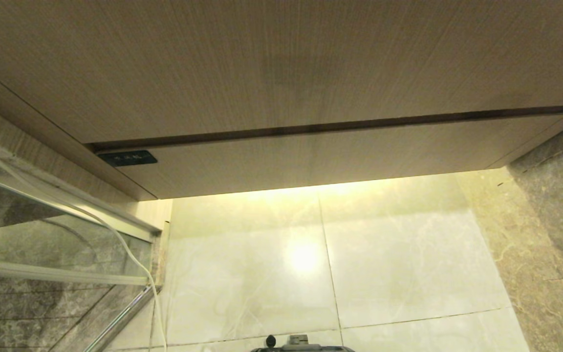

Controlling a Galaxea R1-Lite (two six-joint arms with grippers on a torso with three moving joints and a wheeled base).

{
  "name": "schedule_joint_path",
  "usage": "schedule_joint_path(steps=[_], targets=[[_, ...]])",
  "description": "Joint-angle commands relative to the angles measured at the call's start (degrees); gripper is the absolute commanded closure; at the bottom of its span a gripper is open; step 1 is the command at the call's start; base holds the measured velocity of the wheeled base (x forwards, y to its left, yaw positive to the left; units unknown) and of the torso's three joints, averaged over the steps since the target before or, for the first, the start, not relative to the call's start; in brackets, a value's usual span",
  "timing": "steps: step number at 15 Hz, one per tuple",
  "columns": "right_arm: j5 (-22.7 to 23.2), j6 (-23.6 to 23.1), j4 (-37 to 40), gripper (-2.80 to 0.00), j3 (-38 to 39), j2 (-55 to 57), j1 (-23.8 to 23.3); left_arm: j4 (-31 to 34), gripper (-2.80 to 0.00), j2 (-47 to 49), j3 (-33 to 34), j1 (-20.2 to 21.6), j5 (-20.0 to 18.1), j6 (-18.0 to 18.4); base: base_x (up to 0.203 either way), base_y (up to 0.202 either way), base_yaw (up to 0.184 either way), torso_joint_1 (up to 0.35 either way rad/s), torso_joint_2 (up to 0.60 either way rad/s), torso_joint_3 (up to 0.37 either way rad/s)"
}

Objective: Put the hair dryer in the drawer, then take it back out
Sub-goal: Pull open the drawer

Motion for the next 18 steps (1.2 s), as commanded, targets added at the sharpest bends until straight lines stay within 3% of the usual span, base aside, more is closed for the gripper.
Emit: schedule_joint_path(steps=[1,4,7,8,11,12,15,18], targets=[[1.1,-0.7,0.3,0.0,0.5,2.6,1.3,0.0,0.0,0.1,0.0,0.0,0.0,0.0,0.0,0.0,0.0,0.0,0.0,0.0],[3.5,-5.2,0.3,0.0,1.3,10.8,6.9,0.0,0.0,0.1,0.0,0.0,0.0,0.0,0.0,0.0,0.0,0.0,0.0,0.0],[5.3,-26.2,-0.5,0.0,1.6,20.0,8.5,0.0,0.0,0.1,0.0,0.0,0.0,0.0,0.0,0.0,0.0,0.0,0.0,0.0],[5.7,-29.8,-1.7,0.0,1.7,22.6,8.8,0.0,0.0,0.1,0.0,0.0,0.0,0.0,0.0,0.0,0.0,0.0,0.0,0.0],[8.8,-31.9,-6.8,0.0,1.9,28.0,9.2,0.0,0.0,0.0,0.0,0.0,0.0,0.0,0.0,0.0,0.0,0.0,0.0,0.0],[9.6,-32.8,-8.2,-2.8,1.8,29.7,9.2,0.0,0.0,0.1,0.0,0.0,0.0,0.0,0.0,0.0,0.0,0.0,0.0,0.0],[10.2,-44.9,-17.7,-2.8,1.9,33.8,9.2,0.0,0.0,0.1,0.0,0.0,0.0,0.0,0.0,0.0,0.0,0.0,0.0,0.0],[11.4,-57.8,-33.0,-2.8,3.5,39.6,9.2,0.0,0.0,0.1,0.0,0.0,0.0,0.0,0.0,0.0,0.0,0.0,0.0,0.0]])
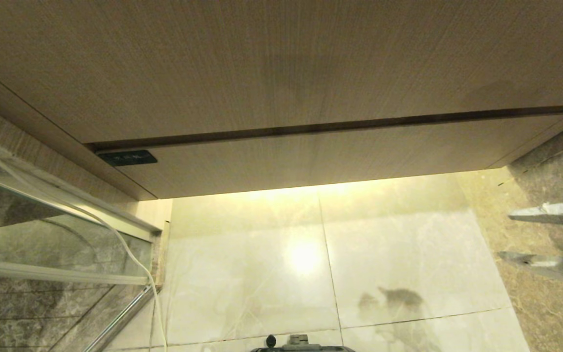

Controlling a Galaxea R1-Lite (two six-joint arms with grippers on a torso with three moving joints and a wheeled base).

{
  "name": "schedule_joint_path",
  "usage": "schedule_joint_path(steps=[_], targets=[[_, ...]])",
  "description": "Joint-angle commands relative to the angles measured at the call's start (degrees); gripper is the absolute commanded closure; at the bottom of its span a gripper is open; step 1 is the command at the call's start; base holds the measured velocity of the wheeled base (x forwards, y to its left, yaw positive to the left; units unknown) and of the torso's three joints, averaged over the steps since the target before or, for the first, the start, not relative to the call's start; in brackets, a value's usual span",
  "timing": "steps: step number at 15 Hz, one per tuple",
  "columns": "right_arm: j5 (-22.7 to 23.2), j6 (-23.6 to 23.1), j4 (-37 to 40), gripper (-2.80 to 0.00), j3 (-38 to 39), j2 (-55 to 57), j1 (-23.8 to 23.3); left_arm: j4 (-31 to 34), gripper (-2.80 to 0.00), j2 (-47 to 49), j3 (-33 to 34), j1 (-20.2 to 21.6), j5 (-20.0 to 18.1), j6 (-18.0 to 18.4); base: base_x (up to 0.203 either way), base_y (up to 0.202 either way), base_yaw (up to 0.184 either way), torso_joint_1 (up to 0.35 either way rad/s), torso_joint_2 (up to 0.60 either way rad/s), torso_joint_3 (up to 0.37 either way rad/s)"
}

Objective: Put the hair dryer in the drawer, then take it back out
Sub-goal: Pull open the drawer

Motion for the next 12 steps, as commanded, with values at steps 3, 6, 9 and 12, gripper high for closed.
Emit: schedule_joint_path(steps=[3,6,9,12], targets=[[2.0,-11.2,-16.6,-2.8,0.9,10.0,0.0,0.0,0.0,0.1,0.0,0.0,0.0,0.0,0.0,0.0,0.0,0.0,0.0,0.0],[7.7,-14.4,-23.8,-2.8,0.9,15.0,-0.4,0.0,0.0,0.1,0.0,0.0,0.0,0.0,0.0,0.0,0.0,0.0,0.0,0.0],[14.9,-23.7,-29.2,-2.8,-0.1,20.6,-4.3,0.0,0.0,0.1,0.0,0.0,0.0,0.0,0.0,0.0,0.0,0.0,0.0,0.0],[18.1,-25.3,-30.6,-2.8,-1.0,23.5,-5.9,0.0,0.0,0.0,0.0,0.0,0.0,0.0,0.0,0.0,0.0,0.0,0.0,0.0]])
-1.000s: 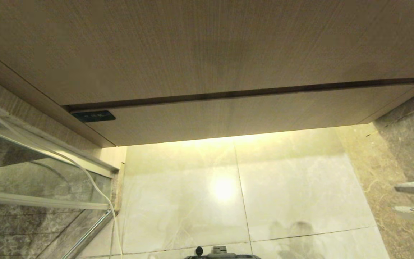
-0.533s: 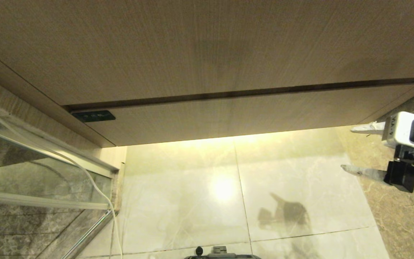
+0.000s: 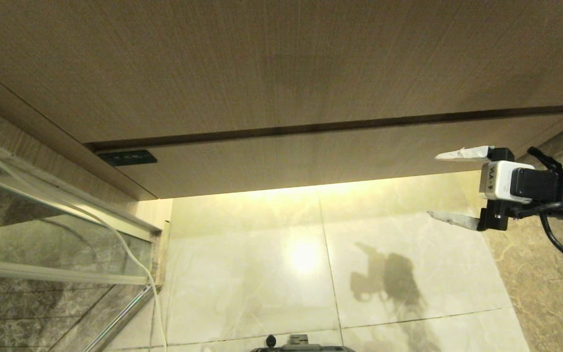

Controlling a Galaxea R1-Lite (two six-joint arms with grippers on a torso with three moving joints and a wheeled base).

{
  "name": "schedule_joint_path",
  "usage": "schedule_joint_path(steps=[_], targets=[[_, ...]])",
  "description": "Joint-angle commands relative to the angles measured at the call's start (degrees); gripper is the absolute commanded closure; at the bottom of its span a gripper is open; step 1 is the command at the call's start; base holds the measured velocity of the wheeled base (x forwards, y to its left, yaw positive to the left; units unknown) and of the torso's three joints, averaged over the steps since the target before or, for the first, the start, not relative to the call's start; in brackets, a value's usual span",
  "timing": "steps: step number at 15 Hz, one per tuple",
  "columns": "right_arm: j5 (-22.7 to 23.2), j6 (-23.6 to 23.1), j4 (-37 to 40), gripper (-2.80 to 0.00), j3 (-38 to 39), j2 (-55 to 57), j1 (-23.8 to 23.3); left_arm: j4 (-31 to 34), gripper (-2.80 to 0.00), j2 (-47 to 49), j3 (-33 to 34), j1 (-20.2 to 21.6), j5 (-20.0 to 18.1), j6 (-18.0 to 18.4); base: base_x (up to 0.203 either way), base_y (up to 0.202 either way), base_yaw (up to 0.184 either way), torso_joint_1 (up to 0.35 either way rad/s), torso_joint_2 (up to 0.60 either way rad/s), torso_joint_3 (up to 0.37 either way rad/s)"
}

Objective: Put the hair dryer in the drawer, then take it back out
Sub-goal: Pull open the drawer

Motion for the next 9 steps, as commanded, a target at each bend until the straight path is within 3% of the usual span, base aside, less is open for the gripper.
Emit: schedule_joint_path(steps=[1,4,9], targets=[[0.8,-1.0,-1.3,-2.8,-0.9,3.9,-0.7,0.0,0.0,0.1,0.0,0.0,0.0,0.0,0.0,0.0,0.0,0.0,0.0,0.0],[0.6,-1.8,-6.3,-2.8,-3.3,7.1,-0.6,0.0,0.0,0.1,0.0,0.0,0.0,0.0,0.0,0.0,0.0,0.0,0.0,0.0],[-2.4,-0.6,-6.0,-2.8,-10.6,10.8,-0.6,0.0,0.0,0.0,0.0,0.0,0.0,0.0,0.0,0.0,0.0,0.0,0.0,0.0]])
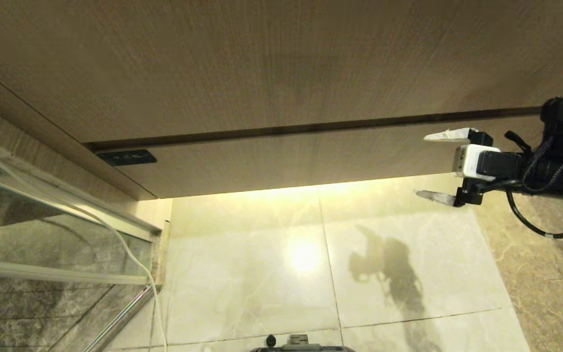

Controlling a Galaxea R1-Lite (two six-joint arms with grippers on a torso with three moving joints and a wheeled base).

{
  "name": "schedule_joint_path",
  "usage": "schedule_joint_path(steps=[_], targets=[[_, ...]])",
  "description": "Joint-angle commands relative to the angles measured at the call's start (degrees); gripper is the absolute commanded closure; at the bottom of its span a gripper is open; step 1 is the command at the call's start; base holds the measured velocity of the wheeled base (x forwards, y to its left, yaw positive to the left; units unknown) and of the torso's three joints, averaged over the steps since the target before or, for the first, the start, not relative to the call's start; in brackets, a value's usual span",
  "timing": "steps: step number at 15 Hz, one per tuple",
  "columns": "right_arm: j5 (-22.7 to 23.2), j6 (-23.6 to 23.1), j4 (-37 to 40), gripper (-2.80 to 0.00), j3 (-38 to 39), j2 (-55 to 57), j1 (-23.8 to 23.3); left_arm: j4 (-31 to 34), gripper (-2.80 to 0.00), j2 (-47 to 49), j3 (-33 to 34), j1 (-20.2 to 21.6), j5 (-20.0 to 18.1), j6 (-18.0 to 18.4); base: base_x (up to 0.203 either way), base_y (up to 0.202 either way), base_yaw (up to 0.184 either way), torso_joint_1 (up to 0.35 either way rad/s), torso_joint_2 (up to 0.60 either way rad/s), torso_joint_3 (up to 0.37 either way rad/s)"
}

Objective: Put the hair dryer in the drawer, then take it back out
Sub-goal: Pull open the drawer

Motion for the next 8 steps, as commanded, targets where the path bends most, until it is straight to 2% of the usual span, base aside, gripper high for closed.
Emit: schedule_joint_path(steps=[1,5,8], targets=[[-1.8,1.3,0.2,-2.8,-4.1,2.6,0.1,0.0,0.0,0.1,0.0,0.0,0.0,0.0,0.0,0.0,0.0,0.0,0.0,0.0],[-4.1,3.7,4.1,-2.8,-11.4,5.7,0.7,0.0,0.0,0.1,0.0,0.0,0.0,0.0,0.0,0.0,0.0,0.0,0.0,0.0],[-4.8,3.9,5.2,-2.8,-13.2,6.8,0.7,0.0,0.0,0.1,0.0,0.0,0.0,0.0,0.0,0.0,0.0,0.0,0.0,0.0]])
